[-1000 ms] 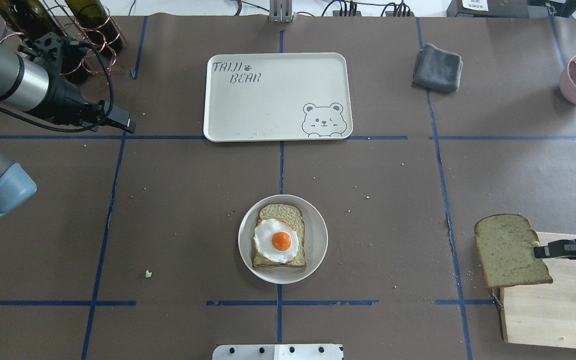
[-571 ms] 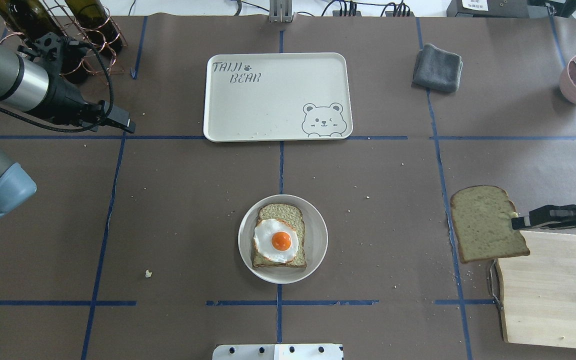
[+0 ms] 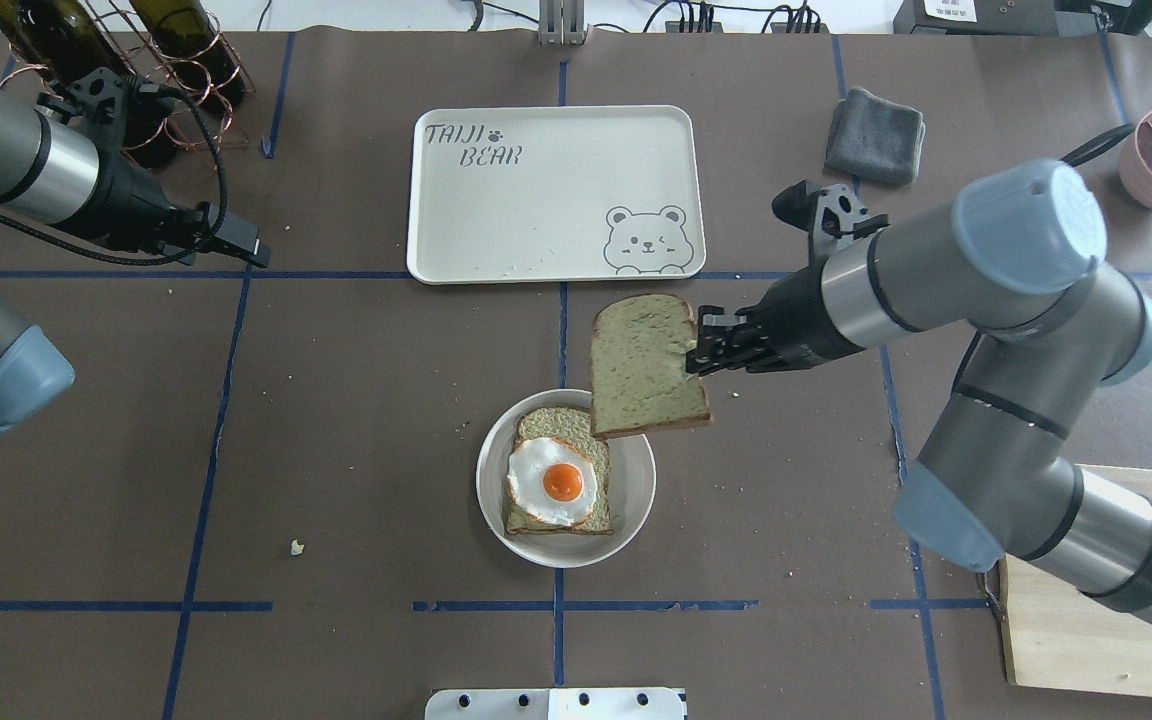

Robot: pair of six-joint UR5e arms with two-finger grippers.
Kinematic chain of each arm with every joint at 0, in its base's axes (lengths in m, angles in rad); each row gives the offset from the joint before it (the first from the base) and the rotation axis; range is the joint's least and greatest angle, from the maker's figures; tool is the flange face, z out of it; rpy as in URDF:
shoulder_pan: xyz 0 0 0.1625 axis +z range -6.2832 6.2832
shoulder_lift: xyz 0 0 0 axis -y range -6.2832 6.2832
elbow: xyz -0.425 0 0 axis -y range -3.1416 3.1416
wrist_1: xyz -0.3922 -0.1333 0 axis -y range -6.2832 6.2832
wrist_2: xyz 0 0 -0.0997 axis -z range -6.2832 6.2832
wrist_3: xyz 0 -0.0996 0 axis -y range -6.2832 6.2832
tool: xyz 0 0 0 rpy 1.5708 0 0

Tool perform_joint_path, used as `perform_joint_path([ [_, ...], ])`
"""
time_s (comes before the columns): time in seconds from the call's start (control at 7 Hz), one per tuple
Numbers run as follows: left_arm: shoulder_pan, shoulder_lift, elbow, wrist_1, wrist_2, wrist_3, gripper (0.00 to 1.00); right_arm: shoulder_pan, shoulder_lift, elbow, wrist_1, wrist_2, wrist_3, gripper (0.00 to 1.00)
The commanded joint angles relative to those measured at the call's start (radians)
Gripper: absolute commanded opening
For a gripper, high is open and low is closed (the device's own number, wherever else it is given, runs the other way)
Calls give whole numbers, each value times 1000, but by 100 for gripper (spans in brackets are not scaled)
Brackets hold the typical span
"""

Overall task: Make sandwich and place on tray
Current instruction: 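Carry the bread with the right gripper and lay it on the egg toast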

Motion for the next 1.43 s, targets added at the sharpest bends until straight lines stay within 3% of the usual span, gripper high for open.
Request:
perform_joint_path([
  [0.0,0,3,1,0,0,0,100,-167,71,-36,-9,-166,63,0],
  [0.29,-2,6,-7,0,0,-1,100,-229,74,-50,-7,-234,65,0],
  [0.71,0,6,-4,0,-2,-1,100,-235,74,-108,3,-242,62,0],
  [0.86,0,1,2,0,-2,-1,100,-233,74,-114,2,-242,63,32],
  [1.0,2,-3,8,0,-2,-1,100,-230,74,-113,-3,-244,66,79],
  [1.14,3,-6,8,0,-2,-1,100,-211,74,-108,-9,-241,65,100],
  [1.29,8,-14,10,0,-2,-3,100,-171,74,-101,-24,-212,69,100],
])
